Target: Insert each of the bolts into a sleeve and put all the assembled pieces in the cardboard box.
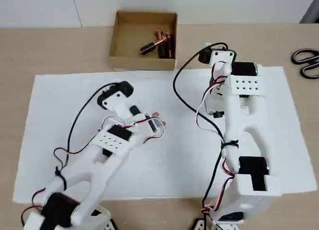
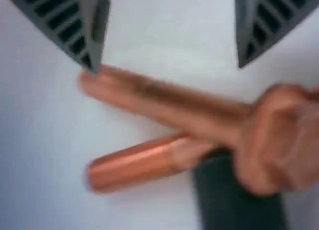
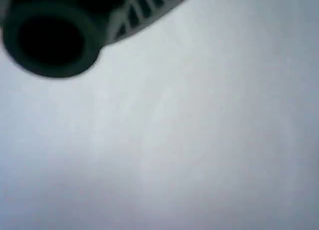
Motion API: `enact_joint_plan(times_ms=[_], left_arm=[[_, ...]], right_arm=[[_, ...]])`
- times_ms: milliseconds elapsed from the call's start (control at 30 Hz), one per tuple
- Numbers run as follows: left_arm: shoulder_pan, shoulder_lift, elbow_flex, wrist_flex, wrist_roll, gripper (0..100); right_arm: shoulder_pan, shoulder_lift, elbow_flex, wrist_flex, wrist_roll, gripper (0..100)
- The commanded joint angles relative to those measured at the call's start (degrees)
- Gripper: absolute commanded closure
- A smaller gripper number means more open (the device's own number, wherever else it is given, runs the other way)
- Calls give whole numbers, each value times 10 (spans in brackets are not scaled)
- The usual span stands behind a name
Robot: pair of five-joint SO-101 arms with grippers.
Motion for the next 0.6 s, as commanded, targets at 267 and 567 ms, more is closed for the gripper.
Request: enact_joint_plan(times_ms=[267, 567], left_arm=[[1, 41, -65, -11, 4, 829], [-28, 47, -81, -33, 4, 830]], right_arm=[[1, -36, -3, -7, -6, 993], [1, -35, -3, -7, -5, 993]])
